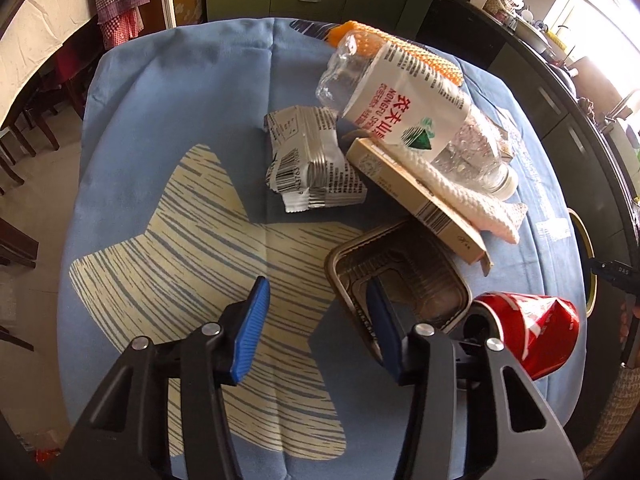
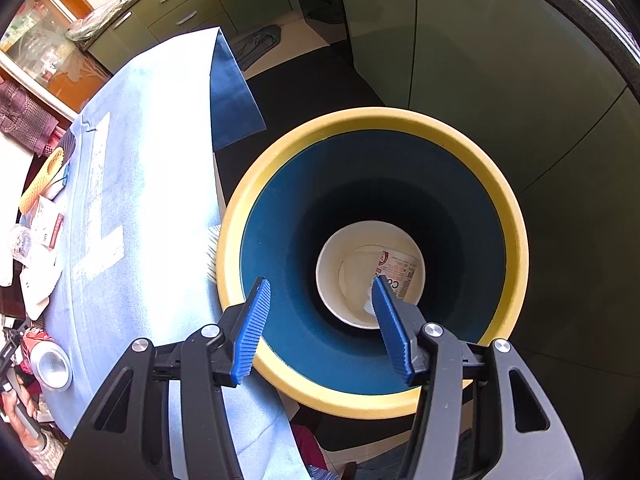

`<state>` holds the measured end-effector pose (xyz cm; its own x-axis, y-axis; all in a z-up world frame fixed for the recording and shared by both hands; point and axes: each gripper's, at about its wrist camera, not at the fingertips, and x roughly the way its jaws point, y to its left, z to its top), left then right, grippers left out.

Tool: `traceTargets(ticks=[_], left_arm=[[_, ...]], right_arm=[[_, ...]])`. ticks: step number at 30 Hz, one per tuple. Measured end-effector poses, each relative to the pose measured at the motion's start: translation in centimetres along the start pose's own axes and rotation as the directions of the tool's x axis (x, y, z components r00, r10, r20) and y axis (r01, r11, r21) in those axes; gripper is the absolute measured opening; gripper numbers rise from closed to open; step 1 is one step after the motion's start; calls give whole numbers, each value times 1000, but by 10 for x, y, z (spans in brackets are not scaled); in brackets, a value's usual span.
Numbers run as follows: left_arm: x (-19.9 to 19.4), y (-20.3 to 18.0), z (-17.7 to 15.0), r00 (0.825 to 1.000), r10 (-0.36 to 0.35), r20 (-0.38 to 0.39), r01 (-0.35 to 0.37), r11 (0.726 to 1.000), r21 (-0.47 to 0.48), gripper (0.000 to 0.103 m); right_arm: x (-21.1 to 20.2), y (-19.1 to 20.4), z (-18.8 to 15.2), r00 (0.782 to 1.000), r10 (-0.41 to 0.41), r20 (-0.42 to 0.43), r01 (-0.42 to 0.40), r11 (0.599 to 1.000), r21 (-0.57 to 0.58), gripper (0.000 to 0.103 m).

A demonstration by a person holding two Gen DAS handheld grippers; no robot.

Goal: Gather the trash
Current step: 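Grasp the brown foil tray with the left gripper, then carry the foil tray over the bin and open the left gripper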

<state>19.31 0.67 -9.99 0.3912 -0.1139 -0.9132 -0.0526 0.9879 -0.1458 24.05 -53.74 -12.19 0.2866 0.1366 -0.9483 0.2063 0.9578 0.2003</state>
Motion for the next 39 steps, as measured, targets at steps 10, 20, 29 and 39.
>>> traceTargets(ticks=[10,20,29,39], left_arm=[[-10,9,-6,999,-38,27,37,999,30,4],[-69,-15,-3,985,-85,147,68,991,118,4],[-111,-124,13,955,-262,137,202,917,345,4],[-57,-341,24,904,-424,-59,384,742,550,4]], right_arm=[[-4,9,-6,1000,21,14,-21,1000,-15,53],[-29,9,-25,994,80,72,-79,997,-11,53],[-68,-16,-61,985,65,162,-68,998,12,53],[-109,-83,-110,970,23,243,-53,992,117,53]])
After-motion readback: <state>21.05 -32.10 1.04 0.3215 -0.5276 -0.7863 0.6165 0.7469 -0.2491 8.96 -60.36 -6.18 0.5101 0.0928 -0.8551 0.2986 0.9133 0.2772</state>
